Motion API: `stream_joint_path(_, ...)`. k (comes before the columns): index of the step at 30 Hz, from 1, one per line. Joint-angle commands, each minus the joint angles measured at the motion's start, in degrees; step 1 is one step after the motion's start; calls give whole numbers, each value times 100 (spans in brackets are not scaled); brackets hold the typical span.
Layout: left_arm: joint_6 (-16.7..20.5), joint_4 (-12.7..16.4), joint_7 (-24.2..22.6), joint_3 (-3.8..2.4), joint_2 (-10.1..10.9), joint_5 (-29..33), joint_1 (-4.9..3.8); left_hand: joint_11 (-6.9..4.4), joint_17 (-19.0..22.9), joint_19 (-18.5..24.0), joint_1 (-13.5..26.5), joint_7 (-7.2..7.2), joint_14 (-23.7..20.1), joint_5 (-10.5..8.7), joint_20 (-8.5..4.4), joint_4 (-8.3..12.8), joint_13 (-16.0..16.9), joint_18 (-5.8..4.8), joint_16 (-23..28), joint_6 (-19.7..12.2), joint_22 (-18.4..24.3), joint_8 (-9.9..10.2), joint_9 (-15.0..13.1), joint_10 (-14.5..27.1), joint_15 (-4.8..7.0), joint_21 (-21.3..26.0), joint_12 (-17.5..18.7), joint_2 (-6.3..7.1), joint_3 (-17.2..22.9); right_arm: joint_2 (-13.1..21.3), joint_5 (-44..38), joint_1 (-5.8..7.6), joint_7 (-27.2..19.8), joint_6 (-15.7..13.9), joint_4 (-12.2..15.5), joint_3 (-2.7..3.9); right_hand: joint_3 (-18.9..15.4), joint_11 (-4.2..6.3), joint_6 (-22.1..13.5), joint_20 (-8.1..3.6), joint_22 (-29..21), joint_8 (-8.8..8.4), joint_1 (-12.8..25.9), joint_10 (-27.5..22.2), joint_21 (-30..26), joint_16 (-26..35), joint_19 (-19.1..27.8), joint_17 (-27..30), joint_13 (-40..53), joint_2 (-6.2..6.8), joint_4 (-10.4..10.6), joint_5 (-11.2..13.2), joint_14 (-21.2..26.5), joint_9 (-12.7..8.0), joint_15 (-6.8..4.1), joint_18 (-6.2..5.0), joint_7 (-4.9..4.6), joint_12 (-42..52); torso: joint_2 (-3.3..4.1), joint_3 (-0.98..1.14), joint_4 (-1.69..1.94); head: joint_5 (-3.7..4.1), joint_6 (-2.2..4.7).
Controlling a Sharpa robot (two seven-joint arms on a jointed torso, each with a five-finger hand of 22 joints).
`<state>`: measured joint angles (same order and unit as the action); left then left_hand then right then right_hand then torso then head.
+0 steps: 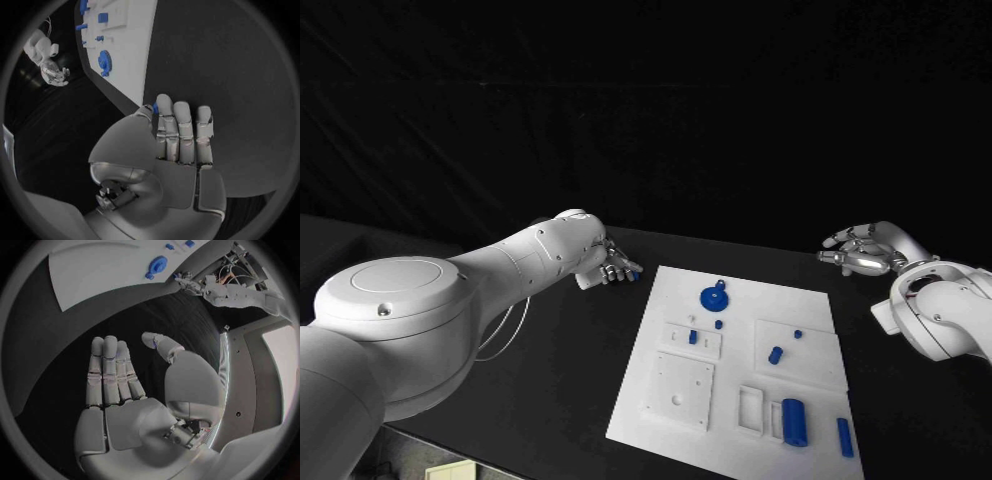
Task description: Assemble the parts on the task board
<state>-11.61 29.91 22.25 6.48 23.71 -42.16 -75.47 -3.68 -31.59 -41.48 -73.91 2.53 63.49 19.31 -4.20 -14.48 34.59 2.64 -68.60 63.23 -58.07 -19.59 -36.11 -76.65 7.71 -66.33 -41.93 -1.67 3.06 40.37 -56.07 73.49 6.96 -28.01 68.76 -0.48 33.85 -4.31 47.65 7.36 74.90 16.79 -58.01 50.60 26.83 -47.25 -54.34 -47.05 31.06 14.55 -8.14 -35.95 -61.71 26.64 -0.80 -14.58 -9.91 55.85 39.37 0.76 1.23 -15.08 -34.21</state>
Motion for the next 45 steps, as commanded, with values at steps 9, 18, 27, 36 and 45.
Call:
stream_joint_path(9,-79,-35,36,15,-26,9,47,32,25,47,-398,31,-62,-4,-851,89,-22,-29,-9,-101,-19,68,13,61,-17,64,-19,-154,-98,-3,-39,0,-44,56,8,4,0,-3,3,21,140,-5,-3,-49,-14,19,-3,4,-9,-44,-42,-37,41,-9,7,-42,-53,21,3,7,-5,10,1)
stream_joint_path(18,-127,-59,115,15,-27,-3,47,45,38,20,-382,49,-57,-1,-855,-147,-28,-35,-5,-155,-29,122,40,70,-10,75,-21,-79,-221,-1,-39,0,-43,58,7,4,-1,-3,4,21,141,-4,-1,-48,-13,18,-4,4,-11,-45,-41,-36,39,-8,7,-42,-53,24,3,7,-5,14,-8)
stream_joint_path(27,-241,-100,213,16,-47,-108,47,42,50,-29,118,47,-40,321,-866,-223,-32,-39,-13,-156,-29,149,57,71,-2,106,-37,150,-290,-3,-39,0,-45,61,9,4,-2,-3,4,21,141,-3,0,-47,-12,17,-5,4,-13,-45,-41,-34,38,-8,7,-42,-53,25,2,5,-3,30,-9)
stream_joint_path(36,-298,-165,274,16,-85,-128,48,40,58,-44,467,47,-47,341,-876,-226,-32,-36,-18,-163,-40,164,62,90,3,128,-50,271,-195,-9,-39,0,-49,58,8,4,-3,-3,4,21,141,-3,1,-47,-12,17,-5,4,-16,-45,-41,-33,38,-8,6,-42,-53,27,3,6,-4,33,-12)
stream_joint_path(45,-310,-179,263,16,-90,-46,55,59,55,14,488,67,-106,833,-869,-200,-16,-39,-34,-231,-81,190,57,170,-10,141,-76,248,-51,-5,-39,0,-49,61,19,4,-4,-3,4,20,141,-3,2,-47,-11,17,-6,4,-18,-45,-42,-33,37,-9,6,-42,-52,29,5,8,-5,37,-15)
